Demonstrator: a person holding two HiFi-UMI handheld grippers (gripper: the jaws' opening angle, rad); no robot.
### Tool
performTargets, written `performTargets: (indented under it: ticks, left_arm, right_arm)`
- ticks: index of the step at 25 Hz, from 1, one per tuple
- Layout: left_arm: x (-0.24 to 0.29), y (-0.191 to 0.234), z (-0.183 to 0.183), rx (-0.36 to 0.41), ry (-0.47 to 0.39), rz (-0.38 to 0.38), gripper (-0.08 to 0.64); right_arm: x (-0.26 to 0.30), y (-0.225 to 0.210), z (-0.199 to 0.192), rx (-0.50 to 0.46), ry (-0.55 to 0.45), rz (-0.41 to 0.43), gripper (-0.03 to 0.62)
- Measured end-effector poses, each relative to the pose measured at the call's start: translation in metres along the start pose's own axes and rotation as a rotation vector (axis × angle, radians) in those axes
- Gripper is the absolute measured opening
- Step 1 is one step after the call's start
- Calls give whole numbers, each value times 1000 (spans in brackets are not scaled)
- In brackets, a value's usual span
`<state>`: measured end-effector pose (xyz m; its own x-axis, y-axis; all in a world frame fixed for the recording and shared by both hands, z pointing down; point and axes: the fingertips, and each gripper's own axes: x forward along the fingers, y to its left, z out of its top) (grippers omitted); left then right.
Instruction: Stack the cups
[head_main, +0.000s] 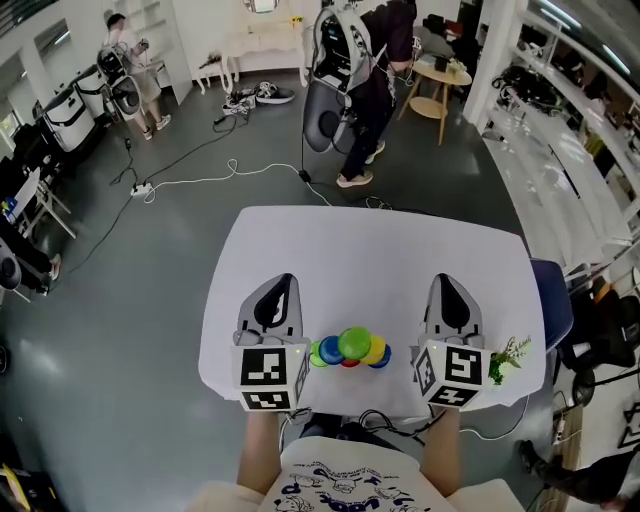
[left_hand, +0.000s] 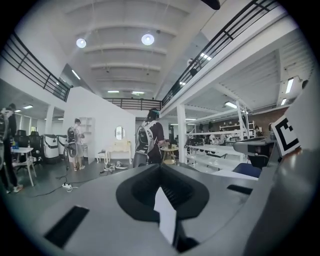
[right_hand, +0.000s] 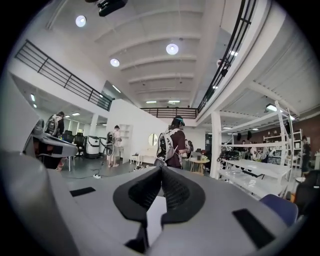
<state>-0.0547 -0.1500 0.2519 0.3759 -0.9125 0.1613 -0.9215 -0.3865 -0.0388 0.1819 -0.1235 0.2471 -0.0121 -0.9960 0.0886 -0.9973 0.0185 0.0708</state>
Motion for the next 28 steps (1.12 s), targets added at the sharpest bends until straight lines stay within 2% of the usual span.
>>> performTargets:
  ticks: [8,14,28]
  left_arm:
    - [-3,-4,27,-13,-67,43,14]
    - [-6,-14,37,-10,-78,36,14]
    - [-8,-19,32,-4,-73,28,14]
  right_arm:
    - [-6,-9,21,56,-74,-8,15]
    - [-9,-11,28,64,-89,4,15]
    - [-12,-20,18,64,-80,7,15]
